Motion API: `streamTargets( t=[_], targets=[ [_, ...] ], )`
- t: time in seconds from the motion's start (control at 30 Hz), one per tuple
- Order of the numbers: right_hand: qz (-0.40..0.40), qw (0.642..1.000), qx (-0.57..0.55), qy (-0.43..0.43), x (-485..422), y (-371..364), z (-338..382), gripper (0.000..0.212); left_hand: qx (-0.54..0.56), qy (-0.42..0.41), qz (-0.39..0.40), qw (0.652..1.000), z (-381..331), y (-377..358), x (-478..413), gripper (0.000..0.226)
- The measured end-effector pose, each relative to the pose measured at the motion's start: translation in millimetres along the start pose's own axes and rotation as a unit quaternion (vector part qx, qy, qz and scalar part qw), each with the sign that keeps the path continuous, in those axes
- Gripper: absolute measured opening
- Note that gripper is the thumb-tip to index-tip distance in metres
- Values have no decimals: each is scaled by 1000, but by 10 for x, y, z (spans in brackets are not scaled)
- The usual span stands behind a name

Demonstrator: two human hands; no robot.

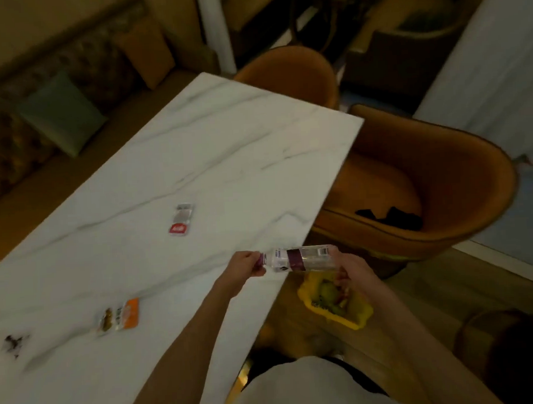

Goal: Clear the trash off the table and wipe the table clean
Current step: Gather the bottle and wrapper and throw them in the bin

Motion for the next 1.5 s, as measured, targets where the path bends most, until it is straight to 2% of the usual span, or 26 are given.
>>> streamTargets(
  t=[0.1,0.17,0.33,0.43,0.57,0.63,0.87,0.93,1.0,1.13,1.33,1.5],
  targets=[
    [-36,999,-37,-13,-17,536,-88,64,31,-14,-17,999,-198,-566,-101,29],
    [-62,995,-72,-21,-22,917,-184,68,40,-23,5,999,-313,-980,-153,29],
    [-106,978,-177,-19,92,1513,-375,47,-6,14,72,997,-342,-1762,-204,13],
    [-146,966,-212,-36,33,1792,-560,46,-8,71,121,990,-235,-2086,-326,16],
    [-194,952,-222,-82,-141,1994,-861,36,17,178,148,973,62,-2466,-708,27],
    [-208,944,-236,-100,-253,2041,-1015,31,14,198,143,970,234,-2617,-882,26],
    [-250,919,-256,-167,-729,2087,-1611,32,-8,246,119,962,709,-2902,-1544,39],
    [-236,915,-268,-188,-916,2031,-1816,20,-16,254,118,960,855,-2923,-1737,41],
    [-216,914,-276,-204,-1158,1959,-2000,14,-27,256,115,959,1013,-2938,-1950,43],
    [-234,911,-268,-207,-1777,1903,-2489,32,-95,244,91,961,1504,-2985,-2517,42],
    [-247,905,-258,-230,-2616,1796,-3327,35,-241,163,81,953,2427,-3154,-3384,48],
    [-213,932,-211,-202,-3622,1900,-4123,50,-362,93,94,923,3315,-3336,-4287,59]
  ],
)
Point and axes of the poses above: each hand's wrist, its own x-axis away from the middle knuckle, its own y-axis out of the back of the hand, z = x × y, the point moved 2 cm from there along -x, towards the middle knuckle, and after that the axes turned 9 degrees about -x, right-handed, at the moved point
